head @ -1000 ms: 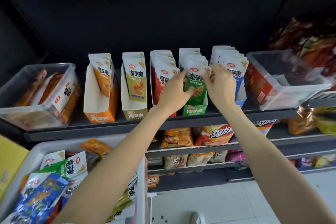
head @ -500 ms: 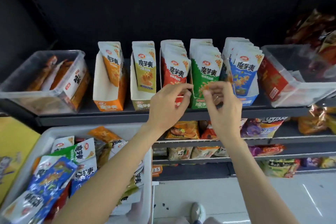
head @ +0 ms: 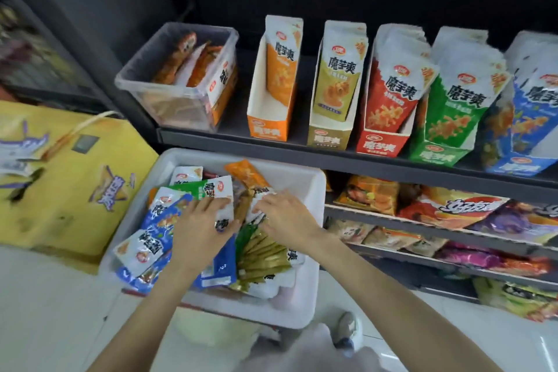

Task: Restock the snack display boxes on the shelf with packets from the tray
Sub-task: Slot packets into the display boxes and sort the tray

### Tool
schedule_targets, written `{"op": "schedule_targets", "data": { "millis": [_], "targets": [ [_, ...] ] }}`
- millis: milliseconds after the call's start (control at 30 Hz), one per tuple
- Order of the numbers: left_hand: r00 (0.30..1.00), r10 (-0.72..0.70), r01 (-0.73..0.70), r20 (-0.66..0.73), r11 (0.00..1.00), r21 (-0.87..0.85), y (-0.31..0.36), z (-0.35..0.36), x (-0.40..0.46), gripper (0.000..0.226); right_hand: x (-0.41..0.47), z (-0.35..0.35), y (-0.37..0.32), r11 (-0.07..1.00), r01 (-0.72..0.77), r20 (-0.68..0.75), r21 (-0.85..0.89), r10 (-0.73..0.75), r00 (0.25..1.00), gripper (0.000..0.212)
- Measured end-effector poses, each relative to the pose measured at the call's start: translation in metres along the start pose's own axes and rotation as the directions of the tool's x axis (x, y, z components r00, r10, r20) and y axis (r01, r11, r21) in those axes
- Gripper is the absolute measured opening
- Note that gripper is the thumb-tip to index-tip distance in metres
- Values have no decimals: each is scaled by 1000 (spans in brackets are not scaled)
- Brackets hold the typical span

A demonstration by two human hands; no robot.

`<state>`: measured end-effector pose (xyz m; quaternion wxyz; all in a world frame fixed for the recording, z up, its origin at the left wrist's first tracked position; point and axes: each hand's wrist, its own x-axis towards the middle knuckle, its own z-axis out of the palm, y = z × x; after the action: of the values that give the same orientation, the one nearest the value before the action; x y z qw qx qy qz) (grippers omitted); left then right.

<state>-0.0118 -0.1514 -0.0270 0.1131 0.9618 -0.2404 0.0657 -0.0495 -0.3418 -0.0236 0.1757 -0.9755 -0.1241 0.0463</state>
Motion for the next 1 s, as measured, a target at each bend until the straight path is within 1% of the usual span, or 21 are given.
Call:
{"op": "schedule_targets", "data": {
  "millis": [67,133,200,267,333,400,433,467,500,533,567,600,633,667,733,800,833,867,933,967,1000],
  "targets": [
    [991,-87,82,106,995,56,-4,4,-10,55,14,10,-9,997,-46,74,55,42,996,29],
    [949,-182,153,258,980,128,2,6,-18,75,23,24,-16,995,-78,133,68,68,989,26],
    [918,-207,144,337,968,204,10,11,-23,80,29,36,-18,995,-95,170,34,88,982,23],
    [913,-208,134,352,966,221,20,9,-21,70,32,43,-17,995,-99,180,12,95,979,25],
    [921,-200,150,333,974,168,22,4,-16,51,31,41,-17,992,-113,178,55,101,979,31],
    [933,-199,195,300,980,45,17,-8,-13,32,26,32,-16,966,-157,137,207,130,982,33],
    [941,-206,232,267,970,-70,14,-15,-12,26,23,27,-16,934,-186,94,306,164,982,31],
    [943,-230,284,242,933,-221,10,-22,-12,25,18,21,-16,888,-211,44,409,212,976,29],
    [935,-263,341,239,854,-393,9,-30,-12,27,13,14,-17,825,-235,4,513,271,963,27],
    [923,-290,384,253,735,-559,10,-37,-12,30,6,6,-18,747,-252,-14,616,329,944,25],
    [914,-304,403,268,606,-686,11,-42,-12,30,0,-3,-19,664,-264,-6,700,375,927,24],
    [910,-304,404,281,507,-762,14,-45,-12,29,-7,-11,-19,582,-267,10,768,406,914,23],
    [911,-294,398,290,436,-807,18,-46,-11,29,-12,-18,-20,519,-265,20,813,429,903,23],
    [912,-282,392,298,383,-836,22,-45,-10,32,-16,-24,-19,475,-259,20,841,451,892,25],
    [912,-262,391,314,329,-860,32,-45,-6,32,-21,-32,-17,437,-243,-6,866,495,869,32],
    [921,-225,378,318,321,-868,40,-44,-1,32,-25,-37,-12,432,-238,-40,870,543,839,35],
    [928,-207,366,311,334,-869,45,-43,1,32,-28,-40,-9,455,-234,-75,859,564,822,30],
    [936,-196,348,294,367,-863,51,-42,3,31,-31,-42,-7,519,-231,-142,823,581,801,24],
    [957,-174,290,234,499,-817,64,-40,9,25,-39,-48,-2,698,-246,-332,672,581,743,17],
    [969,-155,245,190,563,-790,73,-40,13,25,-43,-52,1,760,-249,-420,600,565,710,17],
    [982,-128,187,138,612,-768,82,-40,17,27,-49,-57,4,792,-240,-490,561,551,676,16]
  ]
}}
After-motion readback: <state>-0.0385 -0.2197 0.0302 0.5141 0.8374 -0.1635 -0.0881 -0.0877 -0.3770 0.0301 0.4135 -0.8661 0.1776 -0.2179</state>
